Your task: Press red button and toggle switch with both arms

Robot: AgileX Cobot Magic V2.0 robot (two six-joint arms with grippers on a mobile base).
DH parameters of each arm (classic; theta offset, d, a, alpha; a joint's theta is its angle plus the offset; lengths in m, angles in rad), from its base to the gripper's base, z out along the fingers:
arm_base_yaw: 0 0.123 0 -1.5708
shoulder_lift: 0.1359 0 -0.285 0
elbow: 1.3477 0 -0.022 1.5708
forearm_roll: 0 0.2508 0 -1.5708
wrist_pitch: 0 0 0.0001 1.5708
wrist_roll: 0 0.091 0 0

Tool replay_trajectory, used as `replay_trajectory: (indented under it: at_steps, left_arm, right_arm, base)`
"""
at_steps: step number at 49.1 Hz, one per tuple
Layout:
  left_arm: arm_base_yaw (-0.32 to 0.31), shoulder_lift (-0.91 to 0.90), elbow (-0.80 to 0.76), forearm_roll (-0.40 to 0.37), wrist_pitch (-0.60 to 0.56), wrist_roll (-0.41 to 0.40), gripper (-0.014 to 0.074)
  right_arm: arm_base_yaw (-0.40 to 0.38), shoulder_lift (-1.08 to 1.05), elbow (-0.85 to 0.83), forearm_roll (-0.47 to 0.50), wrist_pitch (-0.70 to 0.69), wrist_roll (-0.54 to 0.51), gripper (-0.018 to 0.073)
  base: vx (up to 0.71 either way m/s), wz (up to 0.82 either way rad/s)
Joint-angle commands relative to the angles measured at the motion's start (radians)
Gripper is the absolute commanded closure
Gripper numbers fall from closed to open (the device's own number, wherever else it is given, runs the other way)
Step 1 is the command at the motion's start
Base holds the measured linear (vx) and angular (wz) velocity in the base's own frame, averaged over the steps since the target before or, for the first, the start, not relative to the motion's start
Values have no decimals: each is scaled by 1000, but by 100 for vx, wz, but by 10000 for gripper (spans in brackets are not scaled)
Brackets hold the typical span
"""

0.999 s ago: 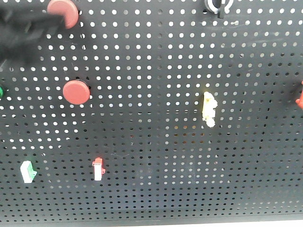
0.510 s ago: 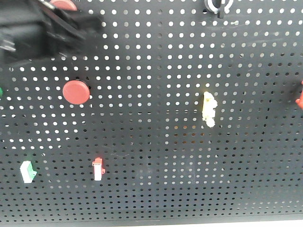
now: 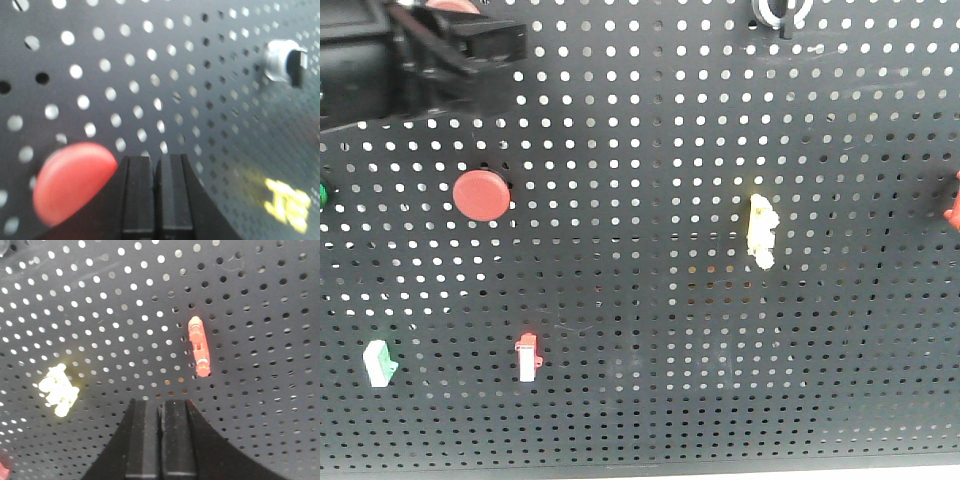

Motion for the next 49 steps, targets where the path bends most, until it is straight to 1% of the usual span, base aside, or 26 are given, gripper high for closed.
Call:
replay_trajectory:
  at_steps: [1,6,8,12,16,24,30,34,37,42,49]
  left_arm:
    - [-3,-39,-36,-3,-58,-10,594]
    - [-3,-48,-36,1,-58,-10,594]
    - [-3,-49,-36,14,-58,-12,594]
    - [-3,-49,-36,55,-55,-53,594]
    - [-3,-43,-36,125,-44,-115,594]
    - [-3,-38,-36,304,-45,-239,594]
    - [-3,-27,-36,441,-65,-362,594]
    - [-3,-17,-36,495,-74,-409,594]
    - [-3,-7,-37,517,-74,-429,594]
    - [-3,10,-37,540,-66,-429,594]
    - [-3,15,-37,543,-66,-429,594]
  right_arm:
    - [-7,9,-36,-14,-79,-10,562]
    - [-7,9,-36,-13,-79,-10,562]
    - [-7,9,-36,-13,-79,-10,562]
    - [-7,9,-36,-13,-79,-10,562]
    - [-7,9,-36,-13,-79,-10,562]
    - [-7,9,-36,-13,-79,-10,562]
    - [-7,9,-36,-13,-79,-10,562]
    - [-7,9,-36,-13,-79,-10,562]
    - [-7,9,-36,-13,-79,-10,562]
    - [-7,9,-36,-13,-79,-10,562]
    - [-7,9,-36,-13,-79,-10,562]
  base:
    - [0,0]
    - [0,0]
    - [0,0]
    - [0,0]
    - [0,0]
    - [0,0]
    - [0,0]
    - [0,0]
    - [0,0]
    - [0,0]
    - [0,0]
